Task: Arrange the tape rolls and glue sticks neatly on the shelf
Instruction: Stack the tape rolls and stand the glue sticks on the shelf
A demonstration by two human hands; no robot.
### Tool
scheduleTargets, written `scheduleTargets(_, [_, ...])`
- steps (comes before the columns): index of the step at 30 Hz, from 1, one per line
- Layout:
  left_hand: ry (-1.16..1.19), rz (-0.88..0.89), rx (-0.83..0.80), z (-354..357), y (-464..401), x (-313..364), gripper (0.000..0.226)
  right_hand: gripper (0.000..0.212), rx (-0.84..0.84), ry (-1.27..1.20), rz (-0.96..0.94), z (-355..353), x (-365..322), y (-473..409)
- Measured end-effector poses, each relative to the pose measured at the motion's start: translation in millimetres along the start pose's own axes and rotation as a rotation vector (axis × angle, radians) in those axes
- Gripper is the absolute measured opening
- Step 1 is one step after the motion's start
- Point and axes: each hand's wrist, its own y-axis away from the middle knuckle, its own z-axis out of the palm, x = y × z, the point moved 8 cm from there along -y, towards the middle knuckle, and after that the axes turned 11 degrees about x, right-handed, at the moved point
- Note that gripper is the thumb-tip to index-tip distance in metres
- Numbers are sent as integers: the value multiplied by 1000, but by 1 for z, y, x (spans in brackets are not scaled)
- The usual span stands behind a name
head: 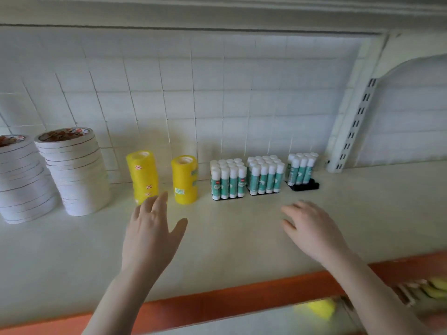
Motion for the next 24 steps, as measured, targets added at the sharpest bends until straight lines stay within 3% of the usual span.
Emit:
scheduleTargets(12, [162,219,-155,110,95,299,64,16,226,216,395,-93,289,145])
scheduleTargets(24, [276,380,-295,226,178,599,60,28,214,209,619,-157,574,251])
